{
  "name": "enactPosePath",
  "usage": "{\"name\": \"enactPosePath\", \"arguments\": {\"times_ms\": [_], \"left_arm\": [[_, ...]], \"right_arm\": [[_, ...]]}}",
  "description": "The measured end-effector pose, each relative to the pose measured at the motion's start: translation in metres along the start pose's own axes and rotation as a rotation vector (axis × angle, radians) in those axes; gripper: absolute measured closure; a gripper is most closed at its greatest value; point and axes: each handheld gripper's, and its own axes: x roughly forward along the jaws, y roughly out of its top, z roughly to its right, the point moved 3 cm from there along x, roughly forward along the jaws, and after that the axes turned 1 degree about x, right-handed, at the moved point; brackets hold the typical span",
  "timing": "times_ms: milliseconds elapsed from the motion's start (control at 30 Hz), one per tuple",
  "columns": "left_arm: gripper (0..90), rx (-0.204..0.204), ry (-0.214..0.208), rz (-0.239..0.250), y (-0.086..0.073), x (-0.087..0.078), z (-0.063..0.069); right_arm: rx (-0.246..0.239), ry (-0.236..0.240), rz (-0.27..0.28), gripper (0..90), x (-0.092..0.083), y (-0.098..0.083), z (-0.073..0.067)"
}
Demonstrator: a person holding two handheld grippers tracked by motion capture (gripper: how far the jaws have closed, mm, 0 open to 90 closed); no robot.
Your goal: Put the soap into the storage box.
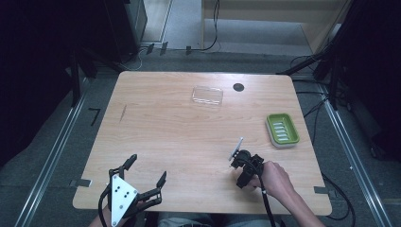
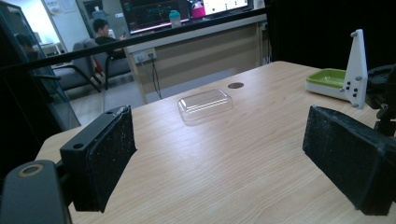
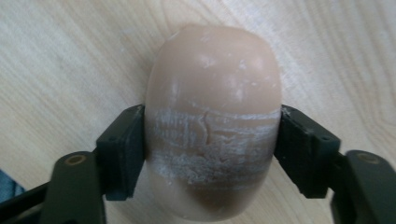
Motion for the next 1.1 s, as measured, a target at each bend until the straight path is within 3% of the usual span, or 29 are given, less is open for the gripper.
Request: {"name": "enactPosePath", "arguments": {"times_ms": [500,1100], "left_arm": [[9.9,0.008,-0.002,-0.004,0.0002,0.0004,0.0011],[9.9,0.004,-0.001,-0.001,0.0002,0.0,0.0007]], "right_arm": [[-0.018,-0.009,-0.004,32.6,0.0007,-0.0008,-0.0008],[-0.002,-0.023,-0.006,33.5,-0.0025,-0.003,0.0035]]}}
